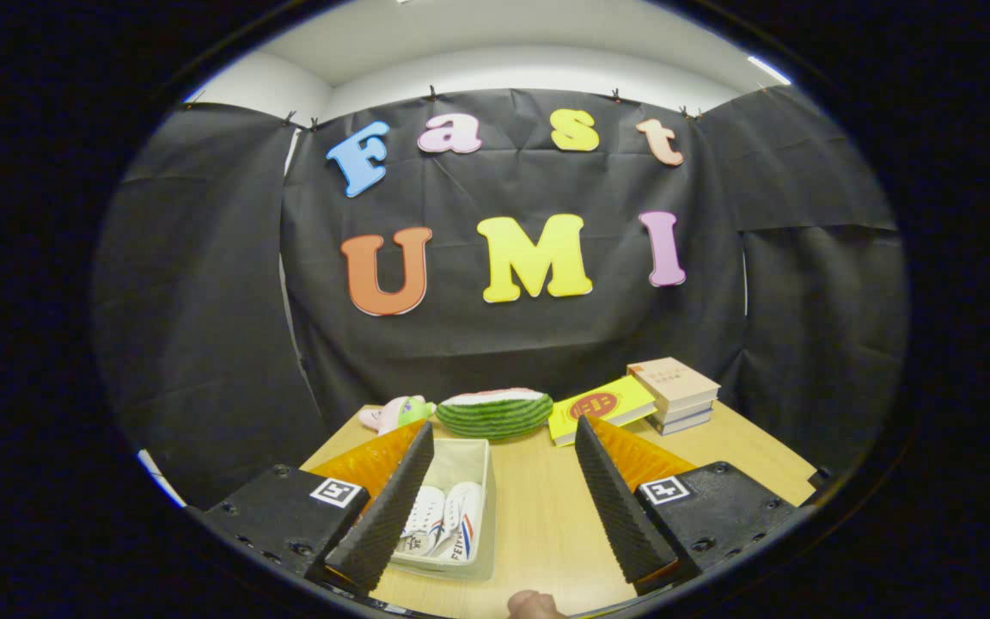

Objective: Open the storage box then place both shoes into the box .Put the left shoe in first, then the right shoe, with the right side of both shoes facing outward in a uniform manner.

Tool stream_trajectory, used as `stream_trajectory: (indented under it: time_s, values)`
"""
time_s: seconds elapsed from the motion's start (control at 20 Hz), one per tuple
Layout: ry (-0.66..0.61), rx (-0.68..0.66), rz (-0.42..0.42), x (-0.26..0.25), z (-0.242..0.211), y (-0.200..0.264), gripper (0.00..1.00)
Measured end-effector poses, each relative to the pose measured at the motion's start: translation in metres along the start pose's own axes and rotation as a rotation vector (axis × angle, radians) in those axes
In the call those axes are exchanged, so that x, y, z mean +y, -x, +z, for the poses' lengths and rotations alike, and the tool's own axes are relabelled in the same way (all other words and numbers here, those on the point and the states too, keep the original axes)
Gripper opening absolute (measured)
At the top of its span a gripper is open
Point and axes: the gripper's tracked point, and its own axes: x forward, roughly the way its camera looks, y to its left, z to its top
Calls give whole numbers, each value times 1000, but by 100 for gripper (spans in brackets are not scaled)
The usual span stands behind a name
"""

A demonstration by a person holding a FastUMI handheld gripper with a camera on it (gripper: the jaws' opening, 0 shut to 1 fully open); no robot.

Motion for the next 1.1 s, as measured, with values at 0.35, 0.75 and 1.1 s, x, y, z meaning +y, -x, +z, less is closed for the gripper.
stream_trajectory:
  time_s: [0.35,0.75,1.1]
  values:
    - [57,-140,-20,-9,44,63,100]
    - [136,-146,-13,-18,44,117,100]
    - [129,-144,-4,-30,36,128,100]
